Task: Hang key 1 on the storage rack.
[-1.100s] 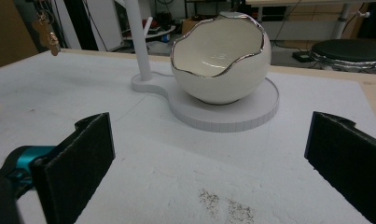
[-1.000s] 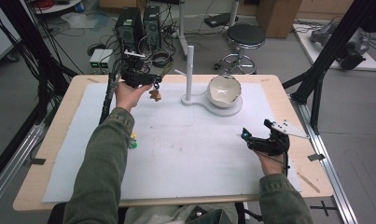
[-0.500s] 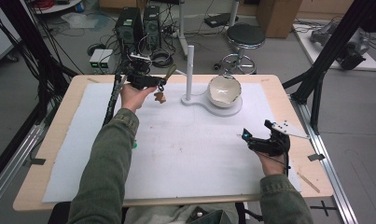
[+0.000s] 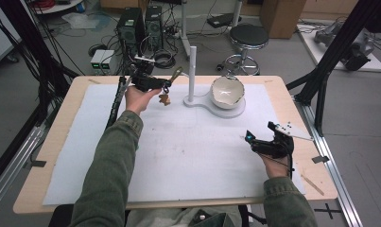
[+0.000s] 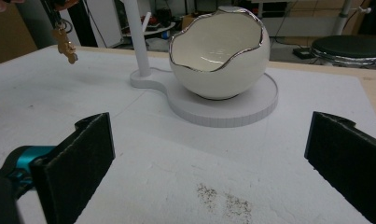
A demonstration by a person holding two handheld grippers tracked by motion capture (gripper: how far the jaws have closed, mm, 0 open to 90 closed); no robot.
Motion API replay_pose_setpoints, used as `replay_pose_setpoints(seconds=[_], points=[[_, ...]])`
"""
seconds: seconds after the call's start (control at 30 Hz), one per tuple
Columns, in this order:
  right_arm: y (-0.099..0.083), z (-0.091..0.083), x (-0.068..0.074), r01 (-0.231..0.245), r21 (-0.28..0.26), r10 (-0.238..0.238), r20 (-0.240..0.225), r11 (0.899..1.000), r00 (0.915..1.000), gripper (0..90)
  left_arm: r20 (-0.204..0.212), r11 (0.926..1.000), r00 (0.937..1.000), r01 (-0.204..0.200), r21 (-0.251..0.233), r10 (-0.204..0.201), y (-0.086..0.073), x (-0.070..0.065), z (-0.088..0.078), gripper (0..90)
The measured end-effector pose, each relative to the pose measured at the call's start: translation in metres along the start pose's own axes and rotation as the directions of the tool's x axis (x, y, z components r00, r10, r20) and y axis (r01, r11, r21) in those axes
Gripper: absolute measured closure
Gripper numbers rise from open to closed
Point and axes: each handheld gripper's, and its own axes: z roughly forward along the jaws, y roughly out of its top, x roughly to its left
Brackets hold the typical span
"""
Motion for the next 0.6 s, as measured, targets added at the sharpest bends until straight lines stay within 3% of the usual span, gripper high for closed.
replay_pose_setpoints(seconds=[0.6], points=[[0.000,0.000,0.000,0.001,0.001,-0.001,-0.003,1.000,1.0000,0.6,0.014,0.9998,0.9998,0.011,0.016,-0.011,-0.005,-0.002,0.015,71.3]])
